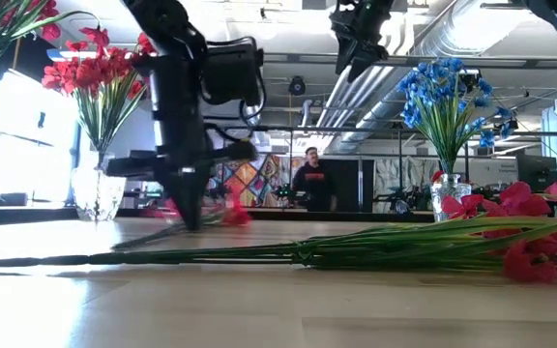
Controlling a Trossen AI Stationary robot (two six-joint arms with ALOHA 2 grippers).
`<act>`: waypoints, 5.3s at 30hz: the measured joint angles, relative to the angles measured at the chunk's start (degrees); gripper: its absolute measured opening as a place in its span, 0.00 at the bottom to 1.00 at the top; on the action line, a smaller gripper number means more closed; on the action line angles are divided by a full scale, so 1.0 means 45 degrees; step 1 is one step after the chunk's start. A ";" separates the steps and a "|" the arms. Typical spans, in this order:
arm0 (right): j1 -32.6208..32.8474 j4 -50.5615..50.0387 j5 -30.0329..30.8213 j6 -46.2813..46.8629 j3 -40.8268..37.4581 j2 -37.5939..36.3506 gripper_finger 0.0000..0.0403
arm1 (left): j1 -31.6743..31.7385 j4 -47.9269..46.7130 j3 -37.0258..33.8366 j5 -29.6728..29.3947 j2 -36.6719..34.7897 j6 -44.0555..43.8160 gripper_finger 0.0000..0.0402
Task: Sort flowers into vase by color
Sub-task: Put the top red flower into the violet transparent vase, then put the red flower into the violet transparent vase
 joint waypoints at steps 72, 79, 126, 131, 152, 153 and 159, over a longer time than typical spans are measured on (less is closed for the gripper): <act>0.8404 -0.1094 0.5284 1.0332 -0.0082 -0.0311 0.59 | -1.6006 -0.9064 0.3337 -1.8395 -0.2147 -0.1961 0.00; 0.8573 -0.1736 0.5306 1.0517 -0.0082 -0.0307 0.59 | -1.5745 -0.8760 0.1518 -1.8395 -0.3680 -0.1954 0.00; 0.8458 -0.1702 0.5457 1.1576 -0.0067 -0.0397 0.59 | -1.6608 -0.5541 -0.2174 -1.5823 -0.6222 -0.2034 0.01; 0.8813 -0.1681 0.5788 1.2737 -0.0058 0.0087 0.59 | -1.6604 -0.5563 -0.2436 -1.5493 -0.6232 -0.2937 0.08; 1.0380 -0.1732 0.1964 1.2775 -0.0076 0.5212 0.59 | -1.6608 -0.5570 -0.2256 -1.1142 -0.7805 -0.3513 0.46; 1.0374 -0.1728 0.1826 1.2759 -0.0077 0.5358 0.59 | -1.6610 -0.5588 -0.2256 -1.0706 -0.7958 -0.3492 0.47; 1.0279 -0.1388 0.0023 1.2498 -0.0077 0.5615 0.59 | -1.6608 -0.5555 -0.2256 -0.8043 -0.9132 -0.3528 0.50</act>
